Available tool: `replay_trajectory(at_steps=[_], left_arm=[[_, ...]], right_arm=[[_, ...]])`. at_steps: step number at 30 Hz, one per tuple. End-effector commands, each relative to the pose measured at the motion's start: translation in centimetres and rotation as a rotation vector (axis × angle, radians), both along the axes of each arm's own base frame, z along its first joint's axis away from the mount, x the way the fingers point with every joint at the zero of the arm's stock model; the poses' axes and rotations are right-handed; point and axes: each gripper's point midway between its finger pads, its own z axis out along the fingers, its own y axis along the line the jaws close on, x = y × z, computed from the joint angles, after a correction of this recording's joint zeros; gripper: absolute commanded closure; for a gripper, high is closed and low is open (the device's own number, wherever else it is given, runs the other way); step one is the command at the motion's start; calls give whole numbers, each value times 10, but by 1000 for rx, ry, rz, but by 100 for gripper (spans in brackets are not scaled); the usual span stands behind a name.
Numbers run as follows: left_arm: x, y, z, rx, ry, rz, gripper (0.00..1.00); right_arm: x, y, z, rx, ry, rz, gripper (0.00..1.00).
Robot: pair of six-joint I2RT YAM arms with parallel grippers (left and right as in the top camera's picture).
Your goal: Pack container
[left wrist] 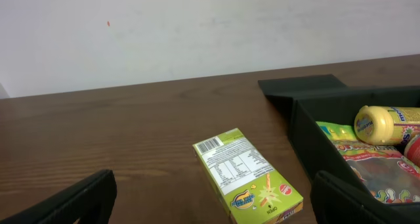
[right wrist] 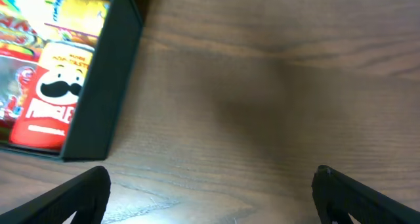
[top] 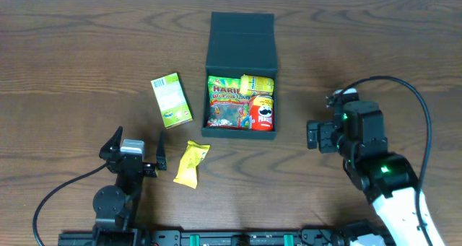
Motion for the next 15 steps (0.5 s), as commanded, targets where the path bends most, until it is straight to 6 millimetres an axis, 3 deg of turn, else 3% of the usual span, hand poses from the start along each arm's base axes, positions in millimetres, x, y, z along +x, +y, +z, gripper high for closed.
replay_trajectory(at_steps=[1,9,15], left_arm=[[-1,0,-18,4,63,-3,5],[0,1,-12,0,38,7,5],[-6,-2,48,-57,-94,-13,5]], right_arm=[[0,-4,-11,-28,34,-2,1],[-1,-4,-30,-45,111,-2,1],[-1,-4,-35,-49,128,-1,1]])
